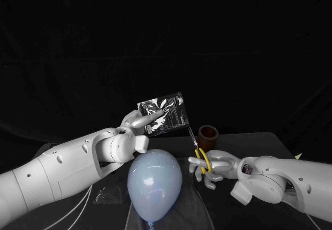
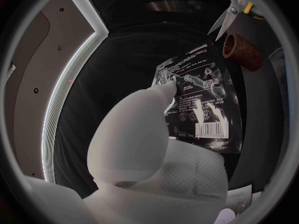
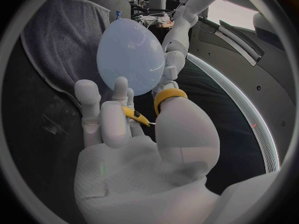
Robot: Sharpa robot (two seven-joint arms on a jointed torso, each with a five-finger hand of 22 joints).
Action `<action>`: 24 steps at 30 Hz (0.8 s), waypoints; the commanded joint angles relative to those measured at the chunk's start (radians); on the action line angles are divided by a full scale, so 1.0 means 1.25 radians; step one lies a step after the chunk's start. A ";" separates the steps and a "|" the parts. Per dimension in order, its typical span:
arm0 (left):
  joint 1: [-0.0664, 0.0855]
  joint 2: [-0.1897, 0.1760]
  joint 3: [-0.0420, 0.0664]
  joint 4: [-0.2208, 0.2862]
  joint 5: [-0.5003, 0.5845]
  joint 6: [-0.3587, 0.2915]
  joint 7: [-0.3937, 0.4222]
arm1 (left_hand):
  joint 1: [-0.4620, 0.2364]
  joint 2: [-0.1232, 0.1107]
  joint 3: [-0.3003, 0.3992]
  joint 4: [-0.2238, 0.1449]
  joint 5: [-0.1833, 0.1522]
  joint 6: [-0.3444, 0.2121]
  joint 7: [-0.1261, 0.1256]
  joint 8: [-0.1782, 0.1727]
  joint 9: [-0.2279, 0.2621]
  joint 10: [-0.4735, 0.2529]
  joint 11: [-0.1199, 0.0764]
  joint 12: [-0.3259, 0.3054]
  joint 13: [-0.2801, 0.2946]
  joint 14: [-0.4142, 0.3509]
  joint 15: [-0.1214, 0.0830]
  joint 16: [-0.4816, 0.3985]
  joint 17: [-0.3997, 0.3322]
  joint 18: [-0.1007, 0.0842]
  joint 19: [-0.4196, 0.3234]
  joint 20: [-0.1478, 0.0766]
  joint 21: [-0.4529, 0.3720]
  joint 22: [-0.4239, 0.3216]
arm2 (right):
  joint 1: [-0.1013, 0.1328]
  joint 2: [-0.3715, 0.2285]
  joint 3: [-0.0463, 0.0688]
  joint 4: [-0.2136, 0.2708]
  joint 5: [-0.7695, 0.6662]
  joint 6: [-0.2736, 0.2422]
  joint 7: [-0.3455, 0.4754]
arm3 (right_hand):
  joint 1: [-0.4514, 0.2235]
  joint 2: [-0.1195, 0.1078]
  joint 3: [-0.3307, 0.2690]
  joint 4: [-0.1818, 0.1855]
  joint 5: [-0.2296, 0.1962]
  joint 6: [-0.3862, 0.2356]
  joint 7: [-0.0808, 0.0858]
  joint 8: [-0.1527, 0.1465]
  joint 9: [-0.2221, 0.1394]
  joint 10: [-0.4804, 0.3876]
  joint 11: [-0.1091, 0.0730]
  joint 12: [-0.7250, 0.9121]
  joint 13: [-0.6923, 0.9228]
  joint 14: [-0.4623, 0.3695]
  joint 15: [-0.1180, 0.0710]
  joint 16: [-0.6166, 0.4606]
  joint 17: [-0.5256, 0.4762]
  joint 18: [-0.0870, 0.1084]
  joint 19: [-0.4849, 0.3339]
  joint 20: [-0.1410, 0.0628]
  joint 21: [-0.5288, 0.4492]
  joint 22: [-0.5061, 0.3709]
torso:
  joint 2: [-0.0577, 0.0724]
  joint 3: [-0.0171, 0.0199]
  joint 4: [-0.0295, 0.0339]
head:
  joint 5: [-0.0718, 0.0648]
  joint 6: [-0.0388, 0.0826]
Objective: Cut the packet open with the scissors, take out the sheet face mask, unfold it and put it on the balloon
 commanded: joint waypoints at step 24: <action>0.002 0.009 0.001 0.014 -0.011 0.014 -0.014 | -0.003 0.007 0.007 0.000 0.002 -0.001 0.005 0.006 0.066 0.008 0.000 -0.002 0.000 0.003 0.002 -0.003 0.002 0.008 0.003 0.002 -0.005 0.000 | 0.020 0.041 0.009 -0.010 -0.036 -0.033 0.030 | 0.027 0.033 -0.040 -0.001 -0.001 -0.002 -0.003 0.016 0.011 0.023 -0.026 0.000 0.000 -0.005 -0.002 0.016 0.013 0.012 0.003 0.002 0.011 0.009 | 0.000 -0.0004 0.0000 | 0.000 0.007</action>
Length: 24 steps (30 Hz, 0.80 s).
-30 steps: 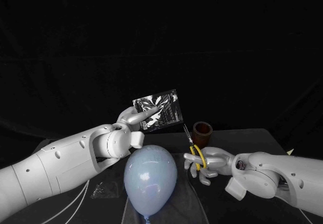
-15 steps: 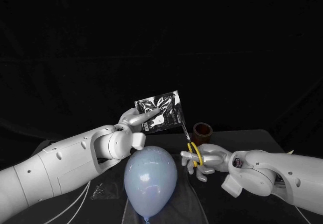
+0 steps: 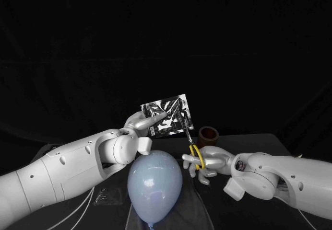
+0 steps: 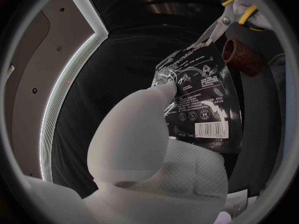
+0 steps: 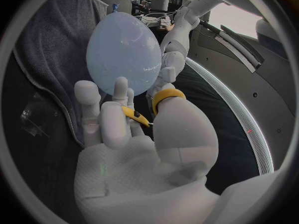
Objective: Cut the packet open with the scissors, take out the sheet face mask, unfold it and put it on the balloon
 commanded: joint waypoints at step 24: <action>0.001 -0.009 0.001 -0.008 -0.007 -0.013 0.004 | -0.006 0.006 0.009 -0.002 0.002 0.000 0.006 0.003 0.067 0.005 0.003 -0.002 0.000 0.002 0.001 -0.004 0.002 0.009 0.003 0.002 -0.005 0.000 | 0.008 -0.002 0.006 -0.003 -0.021 -0.014 0.020 | 0.014 0.019 -0.023 -0.003 -0.002 0.000 -0.005 0.009 0.004 0.028 -0.026 0.008 0.001 -0.004 -0.002 0.005 0.001 0.014 0.003 0.000 0.004 0.003 | 0.000 -0.0002 -0.0003 | -0.012 0.009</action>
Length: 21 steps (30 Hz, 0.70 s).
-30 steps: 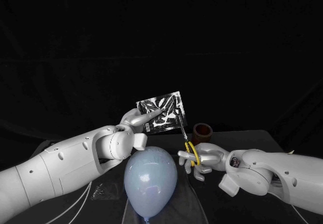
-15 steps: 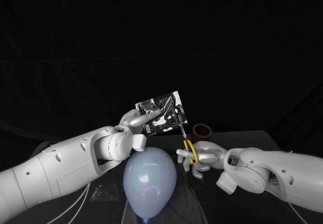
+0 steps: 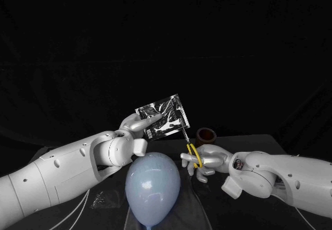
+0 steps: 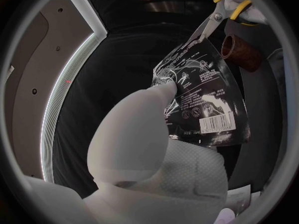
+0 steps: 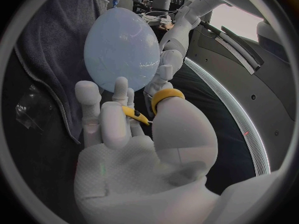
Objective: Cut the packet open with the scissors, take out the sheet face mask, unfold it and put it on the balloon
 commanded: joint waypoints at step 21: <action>0.000 0.000 0.003 -0.017 0.003 -0.013 0.017 | -0.006 0.004 0.009 -0.003 0.002 -0.001 0.006 0.005 0.069 0.006 0.003 -0.002 0.000 0.003 0.001 -0.004 0.002 0.011 0.004 0.002 -0.005 0.000 | 0.001 0.000 0.001 -0.007 -0.018 -0.003 0.008 | 0.004 0.007 -0.011 -0.002 -0.002 -0.002 -0.003 0.003 0.002 0.029 -0.023 0.004 0.000 -0.005 -0.002 0.003 -0.001 0.006 0.002 0.000 0.000 -0.002 | 0.000 0.0002 -0.0002 | -0.001 0.002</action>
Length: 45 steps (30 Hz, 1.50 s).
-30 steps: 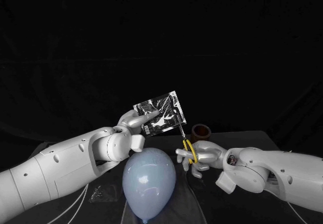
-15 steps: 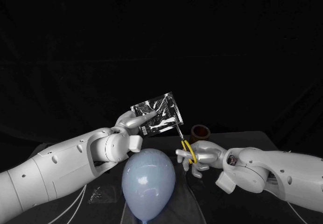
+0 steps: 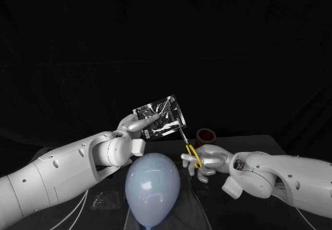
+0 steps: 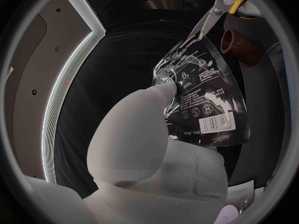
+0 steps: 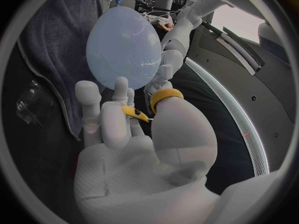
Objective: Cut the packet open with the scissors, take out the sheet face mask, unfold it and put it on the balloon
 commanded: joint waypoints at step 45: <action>0.000 -0.016 0.019 -0.001 -0.004 0.008 -0.006 | -0.005 0.008 0.012 -0.009 0.003 -0.002 0.007 0.003 0.072 0.005 -0.001 -0.002 0.000 0.003 0.001 -0.005 0.003 0.012 0.004 0.001 -0.005 0.000 | 0.000 -0.007 0.002 -0.001 -0.012 -0.016 0.020 | 0.014 0.016 -0.014 -0.001 -0.001 -0.002 -0.003 0.006 0.003 0.032 -0.022 0.002 0.001 -0.004 -0.001 0.004 0.000 0.007 0.000 0.000 -0.002 0.000 | 0.000 0.0007 0.0007 | -0.001 -0.006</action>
